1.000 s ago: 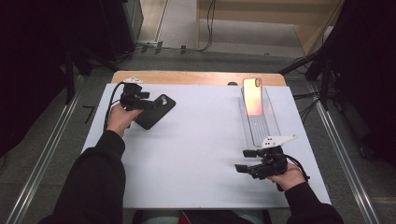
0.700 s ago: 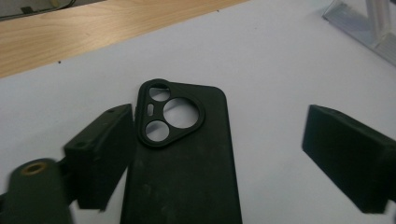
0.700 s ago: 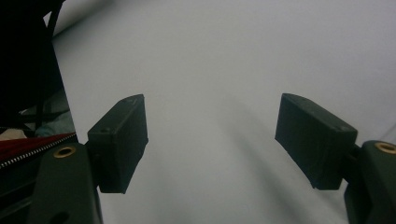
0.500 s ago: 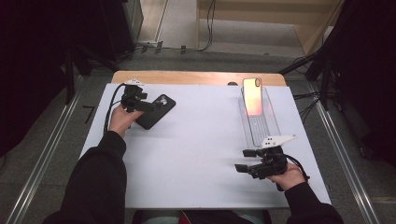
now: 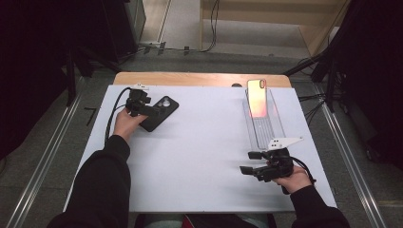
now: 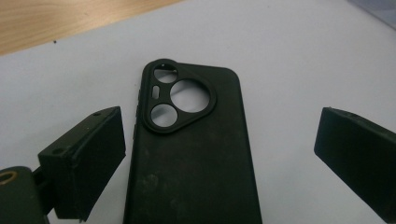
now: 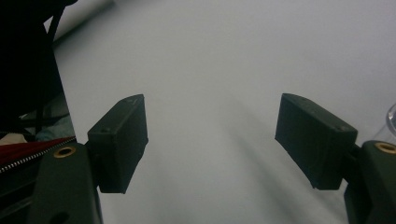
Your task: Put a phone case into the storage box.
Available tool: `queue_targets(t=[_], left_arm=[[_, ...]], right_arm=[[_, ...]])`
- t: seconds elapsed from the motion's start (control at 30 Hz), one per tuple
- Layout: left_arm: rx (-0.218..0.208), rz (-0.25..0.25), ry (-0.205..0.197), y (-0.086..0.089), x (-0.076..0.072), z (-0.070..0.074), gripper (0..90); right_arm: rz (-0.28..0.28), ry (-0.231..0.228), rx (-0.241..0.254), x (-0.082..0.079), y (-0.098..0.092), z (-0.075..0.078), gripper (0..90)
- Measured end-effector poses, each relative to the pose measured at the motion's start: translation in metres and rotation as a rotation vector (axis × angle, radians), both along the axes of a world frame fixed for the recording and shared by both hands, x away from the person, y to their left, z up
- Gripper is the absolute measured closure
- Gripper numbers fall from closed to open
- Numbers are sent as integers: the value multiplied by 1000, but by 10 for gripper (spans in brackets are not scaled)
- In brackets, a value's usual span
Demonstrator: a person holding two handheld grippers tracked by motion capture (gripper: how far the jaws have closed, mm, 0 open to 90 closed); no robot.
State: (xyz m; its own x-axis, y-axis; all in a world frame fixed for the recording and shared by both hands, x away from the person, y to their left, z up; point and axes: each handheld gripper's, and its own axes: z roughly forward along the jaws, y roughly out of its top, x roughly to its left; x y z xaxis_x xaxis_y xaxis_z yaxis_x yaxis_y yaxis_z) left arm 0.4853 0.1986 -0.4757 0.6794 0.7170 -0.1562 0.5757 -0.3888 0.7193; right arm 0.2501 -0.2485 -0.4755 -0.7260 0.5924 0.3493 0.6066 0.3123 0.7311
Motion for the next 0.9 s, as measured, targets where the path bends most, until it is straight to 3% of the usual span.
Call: queue_targets(t=[0.13, 0.43, 0.57, 0.7, 0.9], left_arm=[[-1, 10, -9, 0, -1, -6, 26], [41, 30, -2, 5, -1, -19, 26], [89, 16, 6, 2, -1, -26, 26], [95, 18, -15, 1, -3, -29, 26], [165, 4, -52, -5, -6, -31, 26]], right_arm=[[4, 4, 0, 0, 1, 0, 235], [14, 4, -4, -1, 3, -1, 234], [13, 8, -8, -1, 3, -1, 234], [13, 7, -10, -1, 3, -1, 235], [15, 5, -15, -1, 4, -2, 234]])
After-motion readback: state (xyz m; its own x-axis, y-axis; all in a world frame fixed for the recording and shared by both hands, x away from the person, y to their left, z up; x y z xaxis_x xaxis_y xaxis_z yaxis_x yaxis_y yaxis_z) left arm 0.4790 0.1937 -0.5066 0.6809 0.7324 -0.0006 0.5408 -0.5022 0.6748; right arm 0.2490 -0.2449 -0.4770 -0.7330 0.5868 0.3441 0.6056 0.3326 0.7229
